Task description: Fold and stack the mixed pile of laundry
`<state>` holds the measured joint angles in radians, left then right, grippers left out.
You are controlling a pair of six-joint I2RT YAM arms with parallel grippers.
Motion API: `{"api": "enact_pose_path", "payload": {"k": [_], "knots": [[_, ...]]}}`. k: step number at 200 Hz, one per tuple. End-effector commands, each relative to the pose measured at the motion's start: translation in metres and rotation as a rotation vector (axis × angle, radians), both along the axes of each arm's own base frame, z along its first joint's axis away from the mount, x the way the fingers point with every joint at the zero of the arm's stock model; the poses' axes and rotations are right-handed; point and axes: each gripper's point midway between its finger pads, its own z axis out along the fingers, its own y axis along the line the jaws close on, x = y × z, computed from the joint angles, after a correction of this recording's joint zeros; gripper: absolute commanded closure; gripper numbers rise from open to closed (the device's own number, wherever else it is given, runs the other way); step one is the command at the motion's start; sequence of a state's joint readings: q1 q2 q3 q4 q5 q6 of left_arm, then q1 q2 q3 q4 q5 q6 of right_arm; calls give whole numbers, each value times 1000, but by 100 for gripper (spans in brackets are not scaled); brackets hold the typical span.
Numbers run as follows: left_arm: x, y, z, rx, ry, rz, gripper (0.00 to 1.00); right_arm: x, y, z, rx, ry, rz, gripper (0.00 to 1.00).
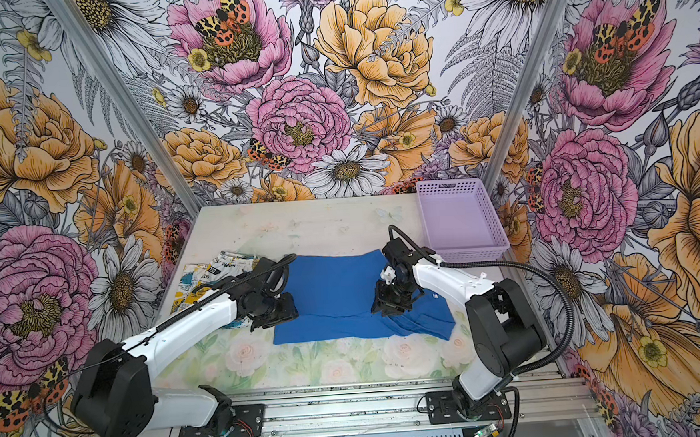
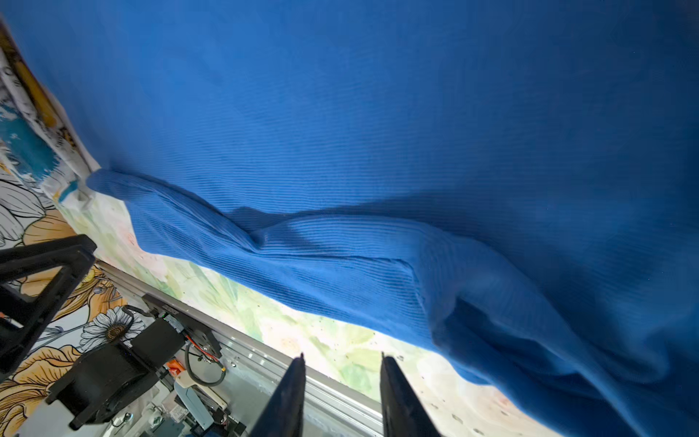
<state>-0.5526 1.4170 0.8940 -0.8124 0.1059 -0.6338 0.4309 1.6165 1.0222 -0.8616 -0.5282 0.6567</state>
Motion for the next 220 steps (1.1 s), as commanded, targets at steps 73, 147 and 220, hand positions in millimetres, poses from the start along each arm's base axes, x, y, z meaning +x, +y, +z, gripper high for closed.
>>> {"api": "enact_pose_path", "payload": {"k": [73,147,220], "knots": [[-7,10,-40,80,40,4,54,39,-30,-32,-95,-49,-5,69],[2,7,-20,81,1,21,54,11,-97,12,-160,-42,-153,62],[9,-5,-24,113,9,-36,53,-47,-178,-4,-263,59,-556,55]]}}
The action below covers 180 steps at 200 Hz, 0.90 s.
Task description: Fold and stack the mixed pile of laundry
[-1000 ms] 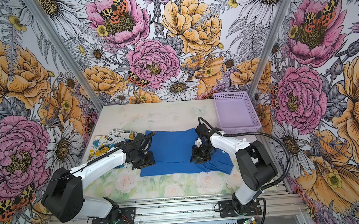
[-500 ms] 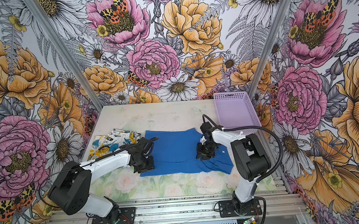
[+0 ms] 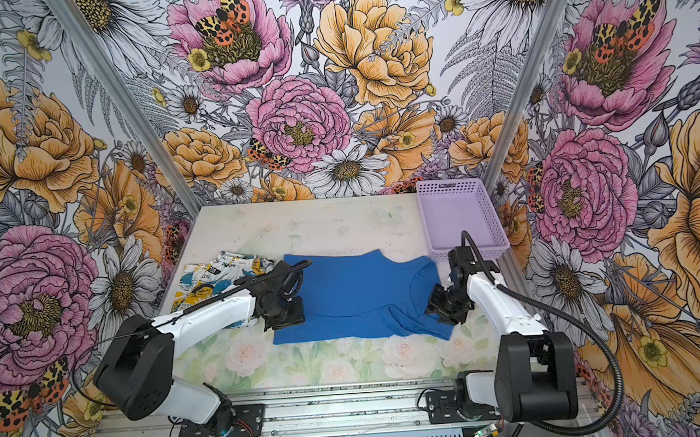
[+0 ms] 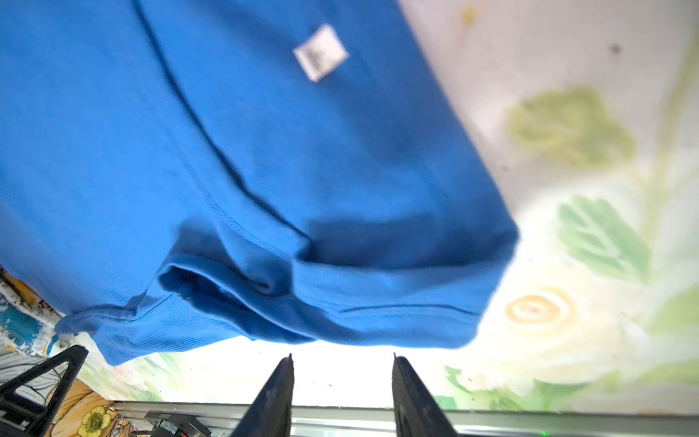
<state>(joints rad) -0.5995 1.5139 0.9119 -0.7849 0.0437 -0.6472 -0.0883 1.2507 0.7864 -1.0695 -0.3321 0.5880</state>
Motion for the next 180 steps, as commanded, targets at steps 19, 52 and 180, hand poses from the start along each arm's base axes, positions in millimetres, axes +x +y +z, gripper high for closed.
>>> {"api": "enact_pose_path", "payload": {"k": [19,52,180], "knots": [[8,0,-3,35,-6,-25,53,-15,-23,-10,-67,39,-131,55],[7,1,-5,35,0,-26,53,-23,-31,-18,-100,31,-176,57],[2,12,-9,45,13,7,53,-8,-35,-50,-106,7,-218,70]]}}
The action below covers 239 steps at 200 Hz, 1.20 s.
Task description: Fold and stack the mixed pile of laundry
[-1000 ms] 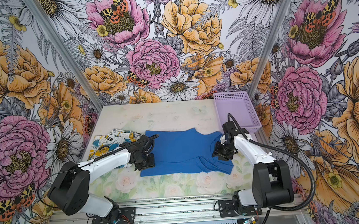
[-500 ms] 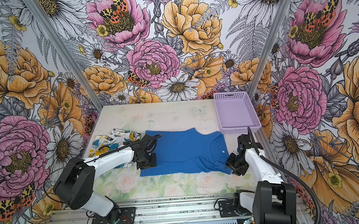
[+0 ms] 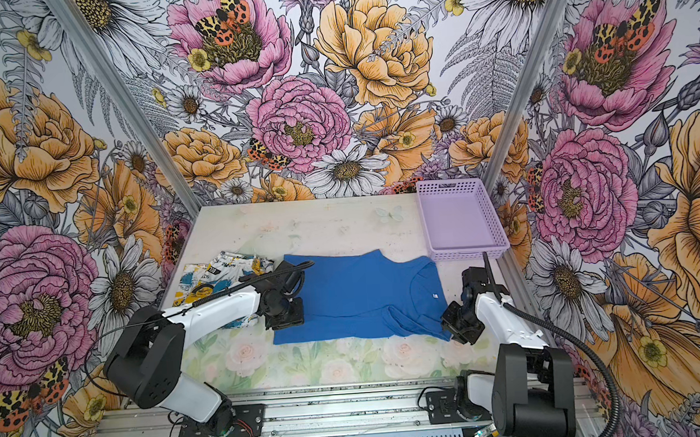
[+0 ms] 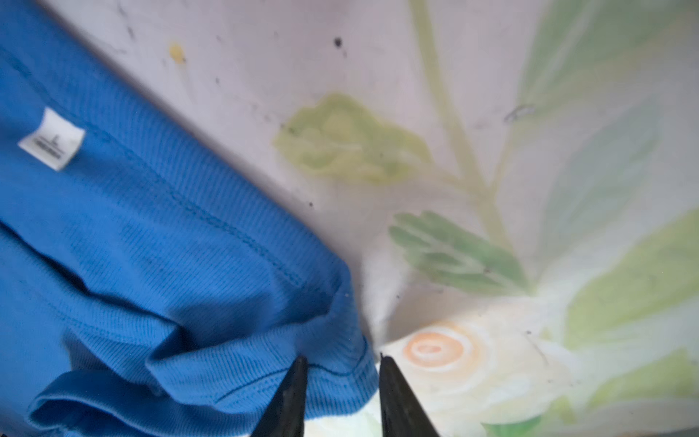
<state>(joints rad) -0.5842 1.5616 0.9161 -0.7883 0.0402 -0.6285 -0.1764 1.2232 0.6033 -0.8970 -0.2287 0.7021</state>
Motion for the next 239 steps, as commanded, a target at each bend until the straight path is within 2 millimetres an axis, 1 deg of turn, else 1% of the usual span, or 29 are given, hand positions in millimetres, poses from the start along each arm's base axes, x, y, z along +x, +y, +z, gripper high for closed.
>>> {"api": "enact_pose_path", "payload": {"k": [1,17,36,62,81,94,131,174,224,239], "knots": [[2,7,3,14,-21,8,53,7,-4,-5,-13,-20,-15,70],[2,7,2,16,-20,9,53,6,-3,-7,-12,-15,-12,73],[1,9,0,21,-17,11,53,6,-3,-6,-7,-21,-11,79],[3,12,-2,32,-11,13,53,7,1,-2,11,-28,-12,94],[4,14,-4,37,-4,11,54,6,2,1,22,-19,-9,100],[4,14,-6,40,-1,7,54,7,2,4,24,-15,-5,100],[1,17,-13,62,25,-5,55,19,2,17,42,-10,5,99],[0,19,-17,86,43,-19,56,34,2,23,69,-7,7,99],[1,22,-19,109,48,-25,56,47,1,23,92,7,20,100],[1,23,-19,112,49,-24,56,49,-2,22,78,12,29,97]]}}
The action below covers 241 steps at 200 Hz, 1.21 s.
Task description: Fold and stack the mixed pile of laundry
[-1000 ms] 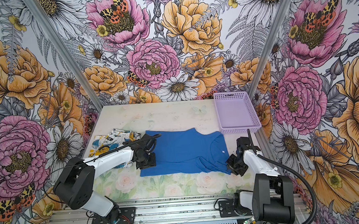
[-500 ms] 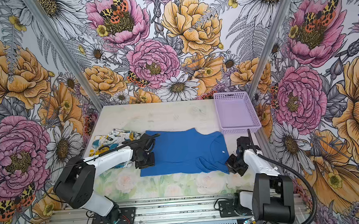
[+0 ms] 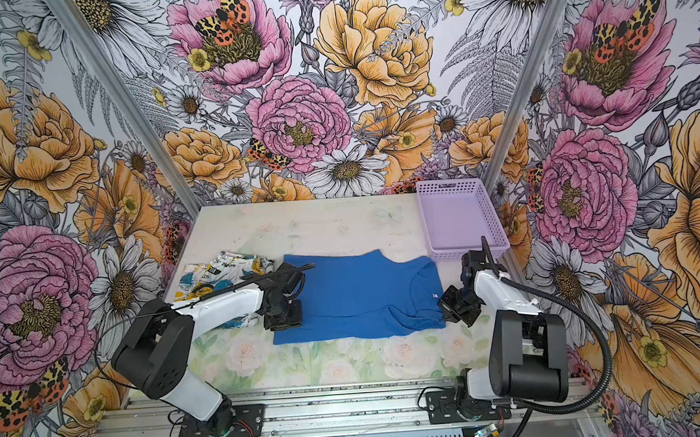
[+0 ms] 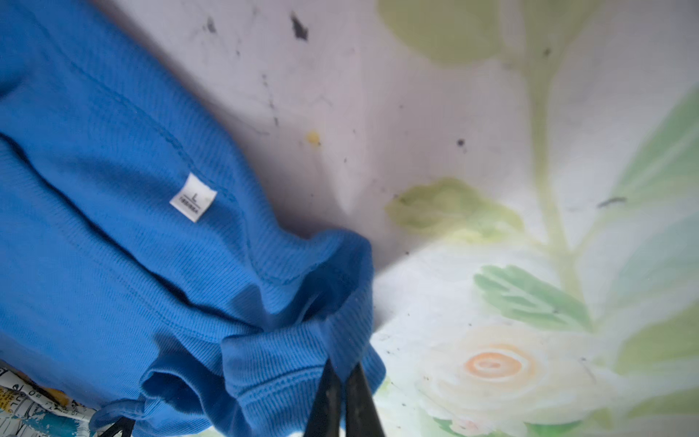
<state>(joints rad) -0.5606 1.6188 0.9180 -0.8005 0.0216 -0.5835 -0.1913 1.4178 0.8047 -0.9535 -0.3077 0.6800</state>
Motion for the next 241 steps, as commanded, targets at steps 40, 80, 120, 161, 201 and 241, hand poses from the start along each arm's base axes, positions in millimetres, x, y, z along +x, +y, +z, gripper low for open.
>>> {"api": "enact_pose_path", "payload": {"k": [40,80,120,161,201,241], "knots": [[-2,13,-6,72,14,-12,57,1,-22,20,-111,-78,-27,75],[-10,16,-12,93,32,-14,61,-18,-1,14,-67,-82,-8,65],[-8,20,-18,116,43,-16,70,-33,13,1,-63,-61,0,51],[-11,22,-26,139,73,-21,72,-37,10,-13,-97,-43,5,48],[-14,27,-29,155,84,-15,73,-38,7,-22,-116,-17,23,47],[-15,27,-30,159,85,-15,73,-44,3,-28,-145,4,39,60]]}}
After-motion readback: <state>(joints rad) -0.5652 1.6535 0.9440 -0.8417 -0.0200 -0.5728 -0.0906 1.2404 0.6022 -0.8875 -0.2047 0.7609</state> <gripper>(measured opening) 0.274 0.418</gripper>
